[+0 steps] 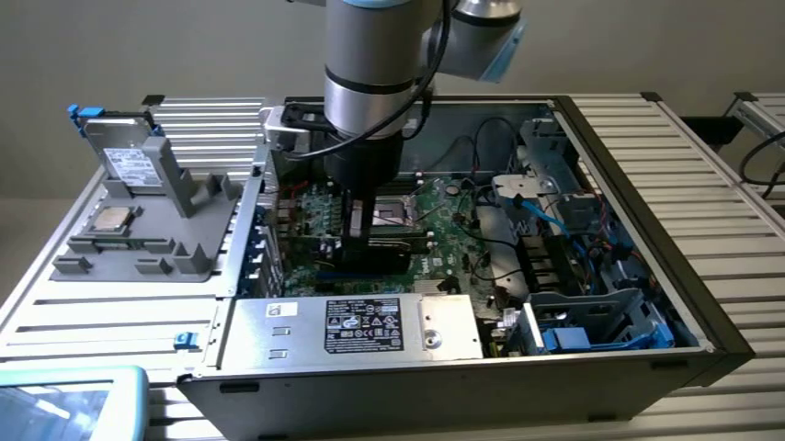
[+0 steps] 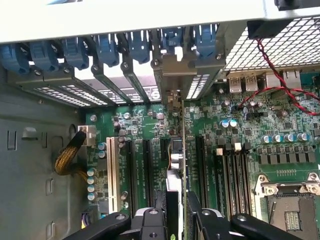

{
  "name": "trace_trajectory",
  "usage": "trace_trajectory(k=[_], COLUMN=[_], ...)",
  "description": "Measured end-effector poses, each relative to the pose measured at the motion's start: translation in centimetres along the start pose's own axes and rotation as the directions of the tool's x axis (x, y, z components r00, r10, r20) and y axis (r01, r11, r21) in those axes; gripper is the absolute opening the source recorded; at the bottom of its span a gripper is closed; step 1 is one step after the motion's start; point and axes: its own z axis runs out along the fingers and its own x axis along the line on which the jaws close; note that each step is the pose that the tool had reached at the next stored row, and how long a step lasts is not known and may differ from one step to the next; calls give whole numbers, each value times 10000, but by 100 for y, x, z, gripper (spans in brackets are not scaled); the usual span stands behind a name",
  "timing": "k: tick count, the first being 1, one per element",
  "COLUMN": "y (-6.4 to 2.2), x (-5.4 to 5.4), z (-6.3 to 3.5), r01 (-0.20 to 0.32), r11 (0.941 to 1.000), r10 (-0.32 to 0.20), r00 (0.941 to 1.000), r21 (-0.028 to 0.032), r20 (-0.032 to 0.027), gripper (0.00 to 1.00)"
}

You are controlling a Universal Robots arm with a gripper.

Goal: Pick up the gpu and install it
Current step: 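Insert the gpu into the slot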

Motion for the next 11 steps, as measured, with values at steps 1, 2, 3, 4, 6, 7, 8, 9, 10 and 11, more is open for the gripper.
trace_trajectory(k=[1, 2, 3, 4, 6, 7, 8, 9, 10, 11], y=[9, 18, 22, 22, 22, 24, 26, 28, 29, 29], x=[0, 0, -1, -1, -1, -6, -17, -22, -24, -26], z=[2, 4, 5, 6, 6, 4, 1, -9, -20, -24], r01=[-1, -2, -4, -6, -4, -4, -6, -2, 8, 15], r11=[10000, 10000, 10000, 9999, 9999, 9999, 9998, 9997, 9995, 9994], r10=[1, 2, 4, 5, 4, 4, 6, 2, -8, -16], r00=[10000, 10000, 10000, 10000, 10000, 10000, 10000, 10000, 10000, 10000], r21=[27, 64, 99, 111, 111, 127, 179, 242, 313, 353], r20=[2, 5, 10, 13, 13, 11, 13, 15, 21, 24], gripper=[27, 27, 27, 27, 27, 27, 27, 27, 27, 27])
